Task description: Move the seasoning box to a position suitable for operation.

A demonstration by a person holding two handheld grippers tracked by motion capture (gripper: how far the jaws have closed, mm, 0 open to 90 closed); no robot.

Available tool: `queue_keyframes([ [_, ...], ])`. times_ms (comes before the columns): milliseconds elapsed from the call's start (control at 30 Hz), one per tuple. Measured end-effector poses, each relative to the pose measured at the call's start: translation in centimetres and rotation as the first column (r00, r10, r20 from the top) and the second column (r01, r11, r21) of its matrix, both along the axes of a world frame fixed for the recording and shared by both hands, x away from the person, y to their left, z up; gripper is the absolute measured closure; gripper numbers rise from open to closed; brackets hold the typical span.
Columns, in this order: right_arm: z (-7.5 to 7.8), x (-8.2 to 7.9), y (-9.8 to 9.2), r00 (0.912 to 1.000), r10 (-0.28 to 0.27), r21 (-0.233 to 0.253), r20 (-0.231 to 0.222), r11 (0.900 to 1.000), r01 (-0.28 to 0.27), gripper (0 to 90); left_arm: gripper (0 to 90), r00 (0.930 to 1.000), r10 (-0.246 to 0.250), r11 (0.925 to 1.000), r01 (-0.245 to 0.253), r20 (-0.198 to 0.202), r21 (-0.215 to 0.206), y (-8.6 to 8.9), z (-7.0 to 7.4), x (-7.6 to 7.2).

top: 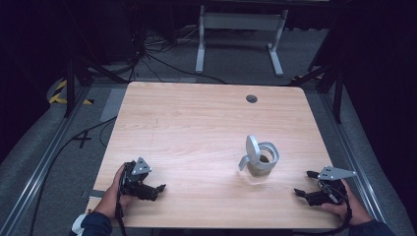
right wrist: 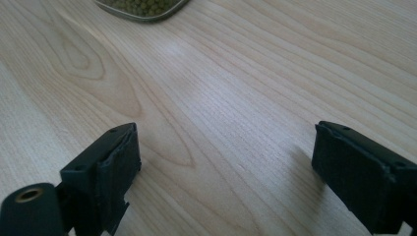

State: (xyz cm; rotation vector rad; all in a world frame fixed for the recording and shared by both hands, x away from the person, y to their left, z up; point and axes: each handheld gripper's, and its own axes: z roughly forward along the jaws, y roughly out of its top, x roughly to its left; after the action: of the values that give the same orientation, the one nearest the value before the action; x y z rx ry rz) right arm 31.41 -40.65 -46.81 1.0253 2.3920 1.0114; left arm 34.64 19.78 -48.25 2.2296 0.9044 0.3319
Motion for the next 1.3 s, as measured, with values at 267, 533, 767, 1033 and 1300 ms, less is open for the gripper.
queue_keyframes([
  [267, 0.0, 0.0, 0.1, 1.0000, -0.006, 0.000, 0.001, 1.000, 0.006, 10.7, 0.3, 1.0000, 0.008, 1.0000, -0.008, -0.001, 0.003, 0.0, 0.0, -0.1],
  [533, 0.0, 0.0, 0.1, 1.0000, -0.005, 0.001, 0.001, 1.000, 0.005, 10.6, 1.8, 1.0000, -0.006, 1.0000, 0.006, 0.000, 0.006, 0.0, 0.1, -0.2],
  [767, 0.0, 0.1, 0.1, 1.0000, -0.002, 0.000, 0.002, 1.000, 0.002, 10.5, 24.3, 0.9991, -0.016, 0.9984, 0.014, 0.038, 0.054, -0.8, 1.1, 0.2],
  [1033, 0.0, 0.1, 0.1, 1.0000, -0.002, 0.000, 0.002, 1.000, 0.002, 10.6, 52.7, 0.9919, -0.059, 0.9977, 0.055, 0.112, 0.040, -3.5, 2.9, 0.3],
  [1300, 0.0, 0.1, 0.1, 1.0000, -0.002, 0.000, 0.002, 1.000, 0.002, 10.5, 76.5, 0.9906, -0.102, 0.9947, 0.100, 0.092, 0.022, -5.6, 4.0, 1.2],
])
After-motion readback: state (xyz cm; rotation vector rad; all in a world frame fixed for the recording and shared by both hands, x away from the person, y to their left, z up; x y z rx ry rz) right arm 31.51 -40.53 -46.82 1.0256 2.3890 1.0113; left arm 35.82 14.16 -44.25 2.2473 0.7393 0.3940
